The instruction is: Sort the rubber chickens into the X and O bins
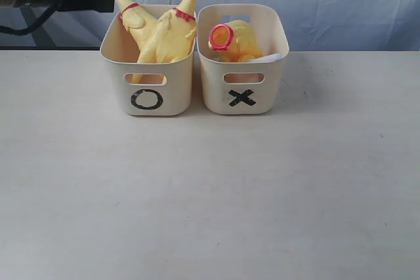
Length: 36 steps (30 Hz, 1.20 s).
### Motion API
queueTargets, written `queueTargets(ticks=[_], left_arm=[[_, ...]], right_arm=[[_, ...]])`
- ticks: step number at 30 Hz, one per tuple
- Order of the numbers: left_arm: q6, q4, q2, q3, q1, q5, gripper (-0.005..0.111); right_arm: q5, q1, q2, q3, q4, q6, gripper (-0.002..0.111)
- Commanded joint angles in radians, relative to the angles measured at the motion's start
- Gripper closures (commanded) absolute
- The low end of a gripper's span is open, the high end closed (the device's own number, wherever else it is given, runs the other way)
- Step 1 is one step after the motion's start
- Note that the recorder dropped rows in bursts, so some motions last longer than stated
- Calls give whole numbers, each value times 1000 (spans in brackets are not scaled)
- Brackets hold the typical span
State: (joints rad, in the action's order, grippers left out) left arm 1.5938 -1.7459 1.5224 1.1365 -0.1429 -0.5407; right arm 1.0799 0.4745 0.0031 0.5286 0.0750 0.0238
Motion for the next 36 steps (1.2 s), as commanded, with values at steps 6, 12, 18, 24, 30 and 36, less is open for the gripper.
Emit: queueTargets(ticks=[6, 12, 18, 24, 30, 36], left_arm=[[48, 1, -290, -238, 2, 69, 107], [105, 1, -520, -403, 2, 96, 107], [196, 1, -763, -565, 2, 192, 107], [213, 1, -994, -675, 2, 274, 107], [211, 1, -1167, -759, 2, 298, 107], [211, 1, -1251, -833, 2, 406, 107]], right_arm=[[-3, 5, -3, -4, -2, 1, 108], [-3, 5, -3, -4, -2, 1, 108], [-3, 5, -3, -4, -2, 1, 108], [-3, 5, -3, -4, -2, 1, 108], [-3, 5, -3, -4, -2, 1, 108], [-3, 5, -3, -4, -2, 1, 108]])
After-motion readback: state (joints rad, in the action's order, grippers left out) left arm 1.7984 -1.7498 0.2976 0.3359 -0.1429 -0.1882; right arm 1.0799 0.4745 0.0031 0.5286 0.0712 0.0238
